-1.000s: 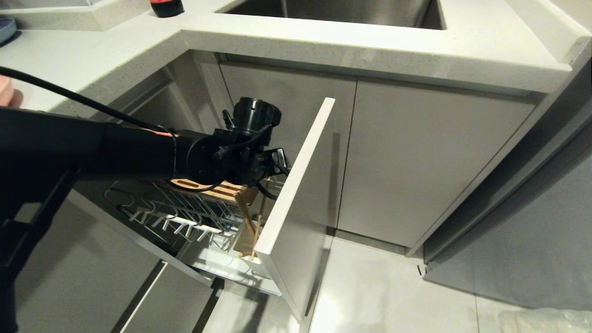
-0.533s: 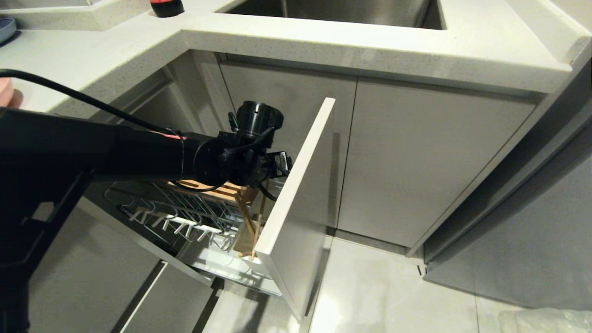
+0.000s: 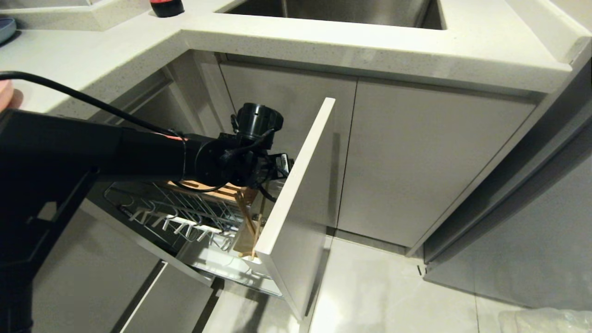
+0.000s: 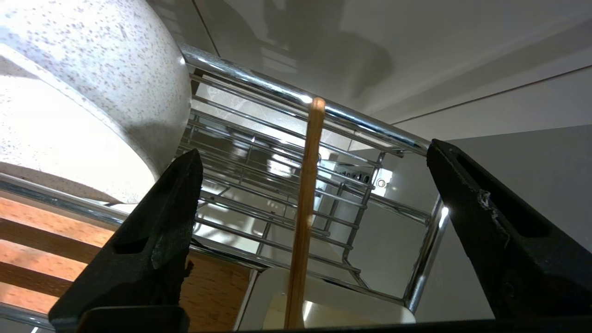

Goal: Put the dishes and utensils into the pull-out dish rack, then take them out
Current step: Pick up the spoon and place it in the cupboard

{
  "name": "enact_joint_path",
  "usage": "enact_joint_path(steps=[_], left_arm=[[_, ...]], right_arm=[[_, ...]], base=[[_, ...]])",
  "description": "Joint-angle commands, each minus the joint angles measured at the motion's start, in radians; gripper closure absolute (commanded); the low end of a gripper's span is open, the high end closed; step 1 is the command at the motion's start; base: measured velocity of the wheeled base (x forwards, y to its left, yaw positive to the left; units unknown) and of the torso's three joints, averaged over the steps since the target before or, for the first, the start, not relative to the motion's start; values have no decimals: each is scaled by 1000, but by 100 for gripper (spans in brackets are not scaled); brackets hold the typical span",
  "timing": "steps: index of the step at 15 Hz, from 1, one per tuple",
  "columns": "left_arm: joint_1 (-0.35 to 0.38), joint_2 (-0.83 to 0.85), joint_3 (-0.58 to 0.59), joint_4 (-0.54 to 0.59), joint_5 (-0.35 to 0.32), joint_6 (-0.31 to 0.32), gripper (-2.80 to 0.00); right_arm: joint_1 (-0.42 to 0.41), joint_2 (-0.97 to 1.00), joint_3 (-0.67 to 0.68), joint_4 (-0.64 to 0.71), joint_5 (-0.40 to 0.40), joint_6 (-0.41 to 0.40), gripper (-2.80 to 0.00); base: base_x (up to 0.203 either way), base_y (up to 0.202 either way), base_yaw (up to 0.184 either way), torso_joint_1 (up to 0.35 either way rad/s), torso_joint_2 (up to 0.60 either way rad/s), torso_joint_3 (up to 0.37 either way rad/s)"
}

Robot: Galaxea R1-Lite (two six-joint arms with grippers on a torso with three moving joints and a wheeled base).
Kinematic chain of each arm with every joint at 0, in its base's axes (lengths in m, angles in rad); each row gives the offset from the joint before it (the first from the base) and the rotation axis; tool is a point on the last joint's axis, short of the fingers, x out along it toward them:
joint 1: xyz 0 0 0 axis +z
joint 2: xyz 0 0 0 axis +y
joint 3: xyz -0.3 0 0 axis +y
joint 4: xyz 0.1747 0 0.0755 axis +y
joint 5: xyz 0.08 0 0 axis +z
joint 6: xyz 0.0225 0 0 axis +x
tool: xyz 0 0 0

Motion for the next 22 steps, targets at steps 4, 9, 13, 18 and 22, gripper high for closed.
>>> enact_joint_path(steps=[4, 9, 13, 18, 22], left_arm=[[5, 11, -5, -1, 1, 3, 0], [6, 8, -8, -7, 1, 1, 0], [5, 3, -6, -4, 2, -1, 0], [4, -31, -2, -1, 3, -1, 0], [2, -63, 3, 1, 6, -3, 0]], right_arm=[[0, 0, 0, 0, 0, 0, 0], [0, -1, 0, 0, 0, 0, 0], [0, -1, 0, 0, 0, 0, 0], [0, -1, 0, 0, 0, 0, 0], [0, -1, 0, 0, 0, 0, 0]], base=[[0, 0, 0, 0, 0, 0], [0, 0, 0, 0, 0, 0], [0, 0, 0, 0, 0, 0], [0, 0, 0, 0, 0, 0], [0, 0, 0, 0, 0, 0]])
